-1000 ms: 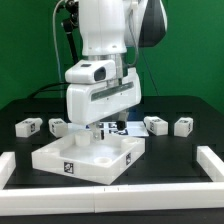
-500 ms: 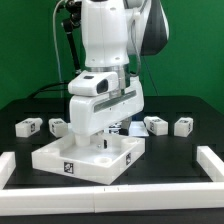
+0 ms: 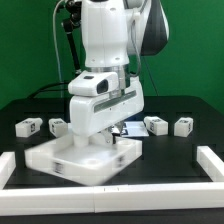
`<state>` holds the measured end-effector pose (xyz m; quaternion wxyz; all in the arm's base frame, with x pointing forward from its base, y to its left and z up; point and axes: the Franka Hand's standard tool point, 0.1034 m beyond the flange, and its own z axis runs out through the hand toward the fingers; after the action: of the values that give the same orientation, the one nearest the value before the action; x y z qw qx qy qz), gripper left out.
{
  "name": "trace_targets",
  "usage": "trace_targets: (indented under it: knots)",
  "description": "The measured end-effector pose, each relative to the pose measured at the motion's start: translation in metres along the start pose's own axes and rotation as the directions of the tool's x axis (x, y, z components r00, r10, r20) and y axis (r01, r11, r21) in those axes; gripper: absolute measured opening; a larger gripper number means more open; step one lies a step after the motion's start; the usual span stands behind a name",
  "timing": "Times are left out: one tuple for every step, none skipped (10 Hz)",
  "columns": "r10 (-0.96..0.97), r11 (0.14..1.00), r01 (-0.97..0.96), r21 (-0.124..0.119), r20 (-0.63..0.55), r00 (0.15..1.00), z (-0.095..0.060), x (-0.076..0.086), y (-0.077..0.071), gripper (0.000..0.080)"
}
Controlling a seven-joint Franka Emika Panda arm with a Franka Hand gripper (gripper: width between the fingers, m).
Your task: Assemble square table
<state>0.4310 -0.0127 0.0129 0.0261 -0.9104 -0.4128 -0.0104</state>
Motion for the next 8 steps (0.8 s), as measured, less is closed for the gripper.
trace_targets:
  knots:
    - [0.0, 1.0, 0.0, 0.0, 0.0, 1.0, 0.0, 0.0, 0.0, 0.0058]
    - [0.001, 1.0, -0.001, 0.0, 0.0, 1.0, 0.0, 0.0, 0.0, 0.0058]
    - [0.001, 1.0, -0.001, 0.0, 0.0, 1.0, 0.0, 0.0, 0.0, 0.0058]
    - [0.001, 1.0, -0.001, 0.0, 0.0, 1.0, 0.0, 0.0, 0.0, 0.0058]
    - [0.001, 1.0, -0.001, 0.0, 0.0, 1.0, 0.0, 0.0, 0.0, 0.0058]
    - [-0.04, 0.999, 0.04, -0.017, -0.007, 0.999, -0.001, 0.004, 0.0, 0.0058]
    - [-0.157, 0.987, 0.156, -0.046, -0.018, 0.988, -0.001, 0.017, -0.009, 0.0058]
    - [-0.246, 0.968, 0.245, -0.048, -0.015, 0.969, -0.001, 0.024, -0.014, 0.0058]
